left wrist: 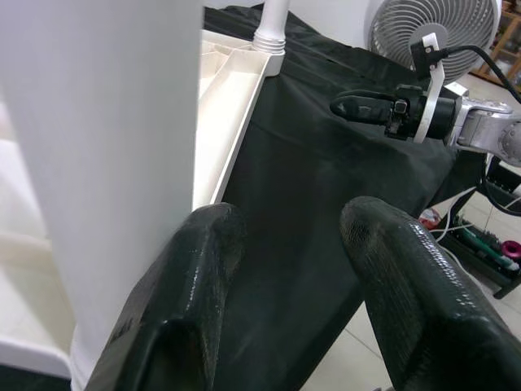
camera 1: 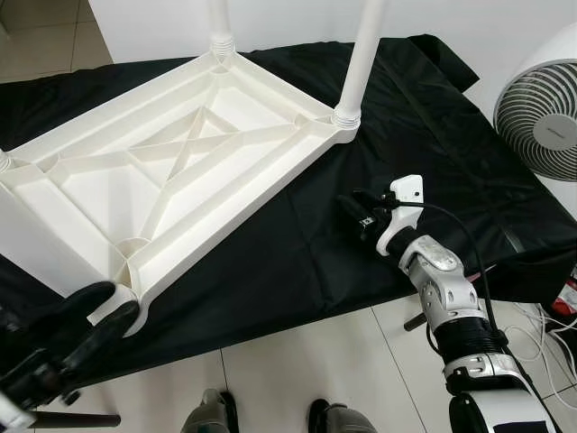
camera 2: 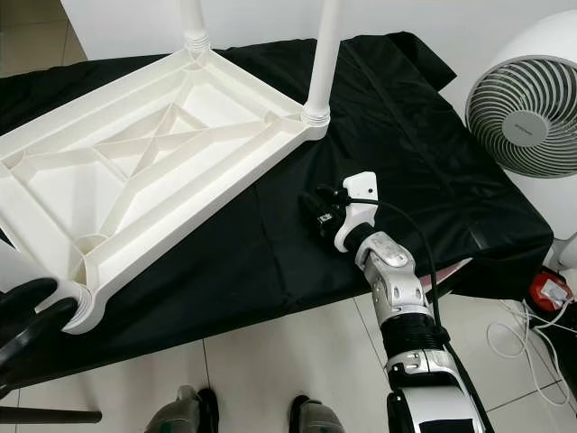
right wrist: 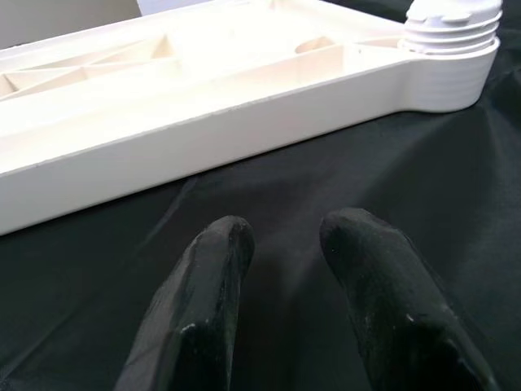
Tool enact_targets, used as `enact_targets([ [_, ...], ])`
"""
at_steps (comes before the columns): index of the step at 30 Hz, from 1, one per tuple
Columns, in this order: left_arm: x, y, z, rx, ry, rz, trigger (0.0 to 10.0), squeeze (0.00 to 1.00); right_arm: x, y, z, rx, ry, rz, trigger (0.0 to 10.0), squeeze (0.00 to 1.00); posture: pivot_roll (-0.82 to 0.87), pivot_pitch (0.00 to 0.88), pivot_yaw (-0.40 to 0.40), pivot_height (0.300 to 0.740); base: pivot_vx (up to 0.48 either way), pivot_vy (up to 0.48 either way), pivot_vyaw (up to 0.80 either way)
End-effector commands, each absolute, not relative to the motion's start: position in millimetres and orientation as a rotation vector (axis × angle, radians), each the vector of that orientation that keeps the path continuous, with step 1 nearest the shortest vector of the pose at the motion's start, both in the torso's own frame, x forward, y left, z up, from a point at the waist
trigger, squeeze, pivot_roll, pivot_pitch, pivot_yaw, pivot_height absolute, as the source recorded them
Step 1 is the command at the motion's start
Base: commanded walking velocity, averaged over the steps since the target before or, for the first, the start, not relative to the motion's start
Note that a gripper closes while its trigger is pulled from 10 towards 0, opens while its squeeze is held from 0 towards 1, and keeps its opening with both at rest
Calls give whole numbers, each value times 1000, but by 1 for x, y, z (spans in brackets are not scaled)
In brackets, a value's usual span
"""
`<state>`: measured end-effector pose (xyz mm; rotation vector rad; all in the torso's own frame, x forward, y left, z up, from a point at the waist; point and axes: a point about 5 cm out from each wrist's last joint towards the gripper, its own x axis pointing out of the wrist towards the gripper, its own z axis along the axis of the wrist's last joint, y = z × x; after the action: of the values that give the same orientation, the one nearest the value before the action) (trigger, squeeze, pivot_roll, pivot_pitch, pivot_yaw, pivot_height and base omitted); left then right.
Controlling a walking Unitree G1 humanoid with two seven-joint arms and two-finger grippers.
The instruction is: Building children table
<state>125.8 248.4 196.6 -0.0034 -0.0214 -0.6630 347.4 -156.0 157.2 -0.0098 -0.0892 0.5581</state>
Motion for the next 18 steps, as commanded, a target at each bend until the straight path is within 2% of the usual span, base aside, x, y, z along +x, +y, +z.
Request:
enact_targets([
  [1,122,257,195,5,-3,-641,10000,0,348,-155,156,-20,-88,568,10000,0,120,172,-4,740,0,0,0],
  [7,118,271,193,34,34,-584,10000,0,348,-155,155,-20,-90,570,10000,0,123,176,-8,740,0,0,0],
  [10,116,291,192,61,55,-507,10000,0,349,-155,155,-22,-89,572,10000,0,123,174,-10,740,0,0,0],
  [13,115,297,192,63,58,-489,10000,0,349,-155,155,-23,-90,573,10000,0,123,174,-10,740,0,0,0],
  [15,118,314,191,95,56,-392,10000,0,350,-155,155,-23,-92,572,10000,0,122,173,-14,740,0,0,0],
  [18,123,322,191,114,49,-330,10000,0,350,-155,156,-24,-93,572,10000,0,120,169,-16,740,0,0,0],
])
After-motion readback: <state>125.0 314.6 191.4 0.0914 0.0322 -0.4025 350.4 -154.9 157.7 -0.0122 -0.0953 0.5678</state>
